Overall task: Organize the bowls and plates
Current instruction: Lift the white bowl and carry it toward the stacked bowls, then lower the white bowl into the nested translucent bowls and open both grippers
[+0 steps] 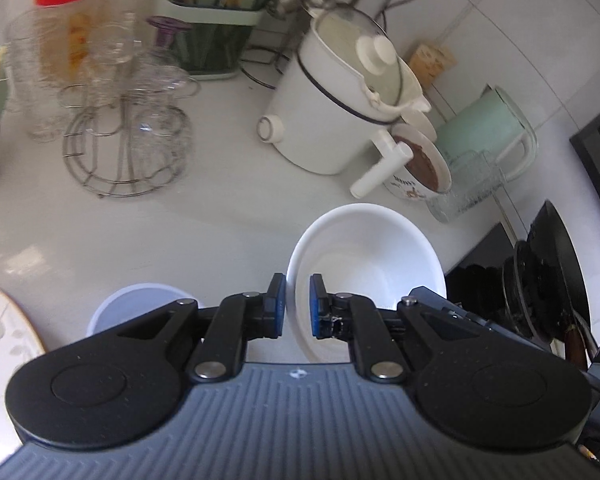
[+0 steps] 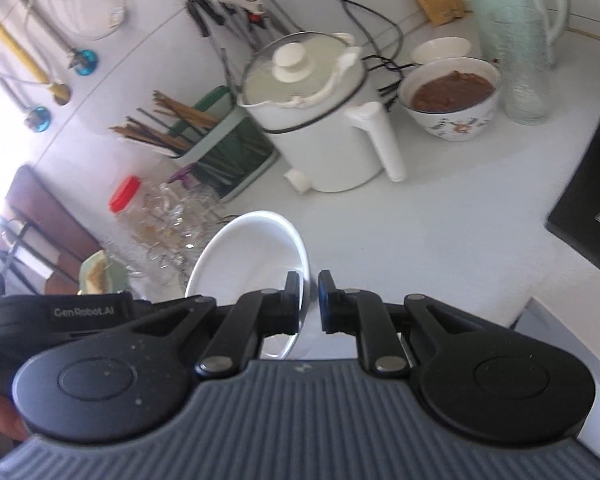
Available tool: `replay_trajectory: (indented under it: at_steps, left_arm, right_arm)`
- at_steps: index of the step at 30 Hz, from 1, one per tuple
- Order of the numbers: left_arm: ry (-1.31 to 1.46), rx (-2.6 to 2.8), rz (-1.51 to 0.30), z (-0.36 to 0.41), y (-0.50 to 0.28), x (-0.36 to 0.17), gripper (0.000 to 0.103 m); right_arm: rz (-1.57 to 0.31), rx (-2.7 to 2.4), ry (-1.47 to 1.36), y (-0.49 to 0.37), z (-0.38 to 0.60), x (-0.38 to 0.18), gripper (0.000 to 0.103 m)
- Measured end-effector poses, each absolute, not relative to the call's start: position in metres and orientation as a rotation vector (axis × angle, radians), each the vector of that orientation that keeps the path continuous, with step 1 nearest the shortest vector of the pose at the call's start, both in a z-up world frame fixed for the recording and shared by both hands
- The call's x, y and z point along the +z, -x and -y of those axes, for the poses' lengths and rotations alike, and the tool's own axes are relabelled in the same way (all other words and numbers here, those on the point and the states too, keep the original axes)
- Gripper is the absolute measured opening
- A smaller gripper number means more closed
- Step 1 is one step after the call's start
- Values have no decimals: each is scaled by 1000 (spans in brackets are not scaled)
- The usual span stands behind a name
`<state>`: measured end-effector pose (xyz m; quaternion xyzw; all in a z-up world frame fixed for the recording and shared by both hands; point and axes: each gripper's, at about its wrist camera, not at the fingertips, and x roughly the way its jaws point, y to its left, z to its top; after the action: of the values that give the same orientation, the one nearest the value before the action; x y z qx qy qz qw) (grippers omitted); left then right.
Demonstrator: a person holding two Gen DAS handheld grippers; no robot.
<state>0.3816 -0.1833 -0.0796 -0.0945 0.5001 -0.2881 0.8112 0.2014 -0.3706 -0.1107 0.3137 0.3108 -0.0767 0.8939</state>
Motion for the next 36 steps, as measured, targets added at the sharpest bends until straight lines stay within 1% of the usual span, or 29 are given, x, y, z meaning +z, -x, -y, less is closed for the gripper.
replay_trajectory:
  at_steps: [10,19,24,36]
  left_arm:
    - [278,-513,-1055,136,-374,-76,13]
    - [318,-394,-1050,97,-367,-81,13]
    - [365,-330,-1071,75,-365,-93,13]
    - [386,-256,-1120,54,-357,-123,14]
  right_arm:
    - [-669,-33,-613,-215,343,-103,14]
    - [-713,82,-569,-236,316,-110,14]
    - [-753,145,-539,-248,301,-115,14]
    - [-852,205,-415,-264,273,-130,13]
